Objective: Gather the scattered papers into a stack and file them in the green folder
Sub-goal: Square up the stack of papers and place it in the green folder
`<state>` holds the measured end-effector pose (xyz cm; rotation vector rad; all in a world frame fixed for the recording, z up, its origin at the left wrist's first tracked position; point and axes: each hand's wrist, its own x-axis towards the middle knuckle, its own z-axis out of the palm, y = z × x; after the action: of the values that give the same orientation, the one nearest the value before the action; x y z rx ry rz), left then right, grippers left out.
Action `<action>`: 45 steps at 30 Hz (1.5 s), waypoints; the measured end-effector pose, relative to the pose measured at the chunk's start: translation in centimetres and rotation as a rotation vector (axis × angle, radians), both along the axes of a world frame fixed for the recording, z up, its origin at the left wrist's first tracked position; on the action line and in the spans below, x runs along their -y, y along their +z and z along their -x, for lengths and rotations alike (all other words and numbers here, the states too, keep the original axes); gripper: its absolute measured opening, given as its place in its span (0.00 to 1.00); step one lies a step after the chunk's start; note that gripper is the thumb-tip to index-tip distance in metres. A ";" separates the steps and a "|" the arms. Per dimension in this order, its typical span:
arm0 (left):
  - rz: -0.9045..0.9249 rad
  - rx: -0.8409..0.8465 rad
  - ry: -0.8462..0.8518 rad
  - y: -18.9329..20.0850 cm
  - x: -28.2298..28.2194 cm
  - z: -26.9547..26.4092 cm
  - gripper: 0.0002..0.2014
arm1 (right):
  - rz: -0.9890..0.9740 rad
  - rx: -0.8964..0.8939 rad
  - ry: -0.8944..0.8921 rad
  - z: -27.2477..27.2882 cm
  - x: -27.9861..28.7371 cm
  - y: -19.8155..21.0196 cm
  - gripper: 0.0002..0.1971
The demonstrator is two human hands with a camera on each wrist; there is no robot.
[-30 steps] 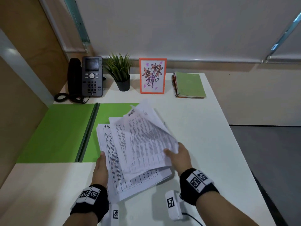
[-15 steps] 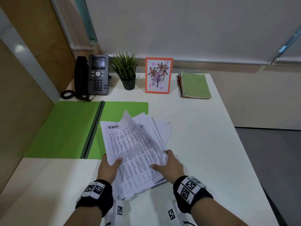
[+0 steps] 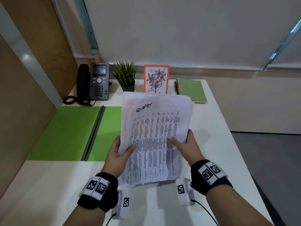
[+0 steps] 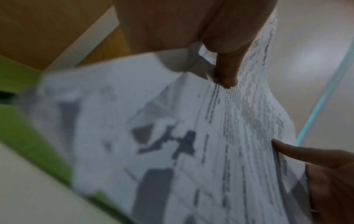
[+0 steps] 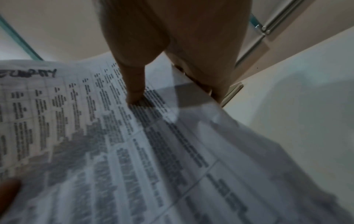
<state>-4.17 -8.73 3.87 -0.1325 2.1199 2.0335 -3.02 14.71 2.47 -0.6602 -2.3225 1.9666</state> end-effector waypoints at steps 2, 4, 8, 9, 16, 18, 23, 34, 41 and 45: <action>-0.016 -0.074 -0.012 1.3 -1.1 -0.2 0.15 | 0.066 -0.112 -0.097 -0.2 -0.1 0.6 0.30; -0.033 -0.142 0.019 2.2 -2.1 -0.7 0.14 | 0.095 -0.265 -0.209 -1.0 0.5 1.5 0.22; -0.039 -0.230 0.093 2.9 -3.3 -1.5 0.14 | 0.097 -0.453 -0.319 -3.4 2.5 3.1 0.19; -0.023 -0.244 0.098 2.9 -3.3 -1.8 0.15 | 0.097 -0.467 -0.307 -4.0 2.8 2.9 0.18; -0.030 -0.220 0.186 1.2 -1.7 -3.6 0.26 | 0.004 -0.358 -0.084 -6.9 2.7 1.0 0.30; -0.044 -0.231 0.200 1.1 -1.6 -3.6 0.24 | 0.003 -0.337 -0.076 -6.8 2.5 0.7 0.29; -0.031 -0.235 0.267 0.9 -2.2 -3.5 0.17 | -0.011 -0.335 -0.085 -6.5 2.9 0.7 0.15; -0.023 -0.230 0.181 -1.6 -1.8 -4.7 0.23 | -0.006 -0.418 -0.128 -7.8 2.7 -0.3 0.23; 0.017 -0.275 0.229 -1.8 -2.2 -5.1 0.15 | -0.051 -0.432 -0.178 -8.3 4.3 -0.8 0.21; 0.038 -0.225 0.260 -2.8 -1.5 -5.1 0.17 | -0.087 -0.395 -0.118 -8.7 4.6 -1.3 0.28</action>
<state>0.94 -7.21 1.08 -0.2036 2.3872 2.2455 5.70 10.09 1.14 -0.3527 -2.0661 1.7452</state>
